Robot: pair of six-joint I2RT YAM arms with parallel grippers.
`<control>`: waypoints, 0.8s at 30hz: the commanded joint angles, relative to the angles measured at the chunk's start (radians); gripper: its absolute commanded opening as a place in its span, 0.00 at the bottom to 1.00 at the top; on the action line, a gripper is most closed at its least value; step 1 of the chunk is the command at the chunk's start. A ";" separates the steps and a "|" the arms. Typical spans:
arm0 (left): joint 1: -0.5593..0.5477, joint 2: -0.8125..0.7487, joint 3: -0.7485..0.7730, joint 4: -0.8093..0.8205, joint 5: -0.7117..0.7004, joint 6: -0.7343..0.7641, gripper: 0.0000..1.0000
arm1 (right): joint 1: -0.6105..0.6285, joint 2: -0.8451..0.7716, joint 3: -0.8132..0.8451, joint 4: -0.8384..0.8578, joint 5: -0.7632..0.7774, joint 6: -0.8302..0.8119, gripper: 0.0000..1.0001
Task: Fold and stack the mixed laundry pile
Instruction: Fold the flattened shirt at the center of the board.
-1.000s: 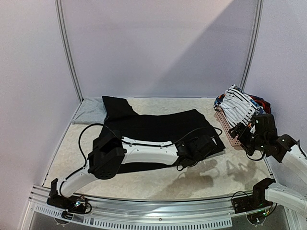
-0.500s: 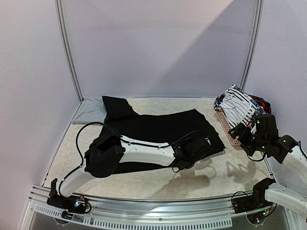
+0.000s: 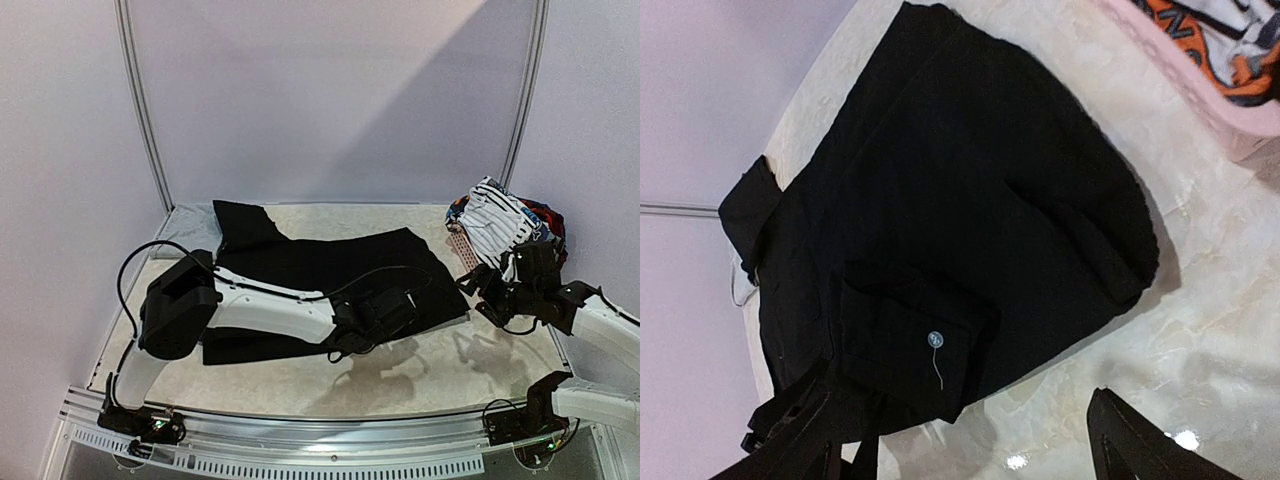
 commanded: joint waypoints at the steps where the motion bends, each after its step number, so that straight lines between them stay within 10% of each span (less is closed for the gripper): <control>1: 0.014 -0.142 -0.101 -0.036 0.126 -0.107 0.66 | 0.008 0.115 -0.009 0.152 -0.128 -0.026 0.82; 24: 0.114 -0.702 -0.664 0.065 0.259 -0.445 0.71 | 0.139 0.633 0.043 0.538 -0.213 0.051 0.60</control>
